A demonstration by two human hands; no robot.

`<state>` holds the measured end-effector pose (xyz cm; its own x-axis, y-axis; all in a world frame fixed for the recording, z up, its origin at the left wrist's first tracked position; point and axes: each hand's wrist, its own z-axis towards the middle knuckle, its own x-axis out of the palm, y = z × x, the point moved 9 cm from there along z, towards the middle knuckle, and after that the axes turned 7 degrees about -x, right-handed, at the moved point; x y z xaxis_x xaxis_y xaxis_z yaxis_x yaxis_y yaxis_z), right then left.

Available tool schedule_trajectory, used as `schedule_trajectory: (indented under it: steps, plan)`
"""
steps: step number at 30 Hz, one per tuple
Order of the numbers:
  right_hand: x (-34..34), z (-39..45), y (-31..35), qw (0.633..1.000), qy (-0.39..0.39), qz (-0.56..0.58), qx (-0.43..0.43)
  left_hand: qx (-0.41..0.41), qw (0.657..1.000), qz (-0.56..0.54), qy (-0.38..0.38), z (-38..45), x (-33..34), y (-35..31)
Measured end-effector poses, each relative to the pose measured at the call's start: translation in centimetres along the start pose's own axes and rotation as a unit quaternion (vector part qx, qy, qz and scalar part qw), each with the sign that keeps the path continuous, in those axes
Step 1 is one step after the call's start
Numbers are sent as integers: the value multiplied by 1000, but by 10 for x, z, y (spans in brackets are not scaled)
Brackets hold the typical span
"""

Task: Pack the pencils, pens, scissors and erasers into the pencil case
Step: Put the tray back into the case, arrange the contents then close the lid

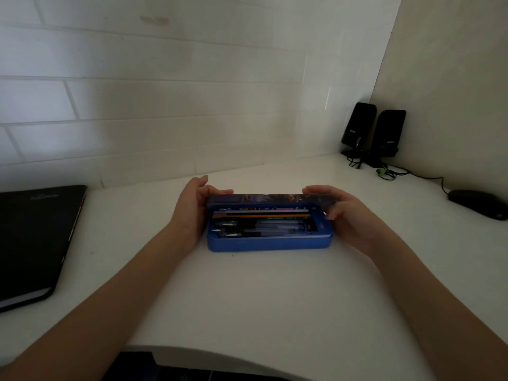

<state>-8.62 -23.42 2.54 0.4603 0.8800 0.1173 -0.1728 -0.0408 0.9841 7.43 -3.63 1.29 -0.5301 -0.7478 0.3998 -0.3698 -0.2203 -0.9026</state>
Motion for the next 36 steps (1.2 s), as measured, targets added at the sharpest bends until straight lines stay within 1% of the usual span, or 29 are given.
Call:
schedule_trajectory:
  steps: [2, 4, 6, 7, 8, 9, 10, 11, 14, 16, 20, 23, 25, 27, 28, 29, 30, 31, 32, 33, 34, 35, 36]
  plan:
    - [-3, -5, 5, 1000, 21, 9, 11, 7, 999, 45, 5, 0, -1, 0]
    - [-6, -8, 6, 999, 15, 34, 19, 11, 995, 101, 14, -3, 2, 1]
    - [-5, -8, 1, 998, -8, 45, 31, 36, 976, 216, 12, -7, 3, 1]
    - [-4, -8, -3, 999, -23, 2, 33, 50, 960, 276, 17, -9, 5, 1]
    - [-5, -7, -5, 996, -33, -81, 27, 61, 945, 321, 29, -13, 8, 1]
    - [-4, -6, -5, 984, -33, -177, 12, 71, 931, 356, 38, -17, 11, 0]
    - [-2, -5, -6, 969, -24, -247, -1, 78, 922, 377, 42, -20, 13, -1]
    - [0, -5, -6, 959, -17, -283, -9, 84, 917, 389, 40, -22, 14, -2]
    - [2, -6, -3, 950, -14, -310, -26, 101, 911, 398, 40, -25, 18, -5]
    - [5, -7, 0, 938, -6, -344, -41, 100, 907, 406, 42, -25, 19, -5]
    - [16, -6, 2, 925, 17, -374, -59, 94, 893, 435, 69, -21, 23, -3]
    - [27, -6, 8, 894, 36, -436, -96, 109, 882, 455, 65, -20, 24, -4]
    - [30, -8, 7, 883, 44, -454, -109, 111, 881, 455, 71, -18, 24, -3]
    - [25, -8, 1, 887, 40, -452, -91, 111, 885, 446, 72, -19, 24, -1]
    - [22, -9, -1, 890, 39, -447, -77, 117, 880, 455, 74, -20, 26, -1]
    - [22, -9, -3, 891, 41, -447, -64, 127, 867, 475, 84, -22, 29, -1]
    - [21, -9, -3, 884, 43, -463, -53, 130, 851, 499, 98, -22, 31, 1]
    - [22, -11, -3, 859, 45, -508, -43, 127, 837, 520, 112, -23, 33, 3]
    - [23, -13, -1, 815, 47, -576, -41, 118, 827, 536, 120, -24, 34, 4]
    - [25, -15, 1, 758, 47, -649, -46, 109, 820, 549, 122, -25, 34, 3]
    - [29, -17, 5, 710, 45, -701, -59, 110, 806, 569, 121, -25, 34, 2]
    - [35, -18, 7, 682, 46, -726, -76, 119, 775, 609, 116, -25, 36, 3]
    - [41, -18, 8, 675, 49, -731, -92, 133, 718, 675, 106, -26, 39, 7]
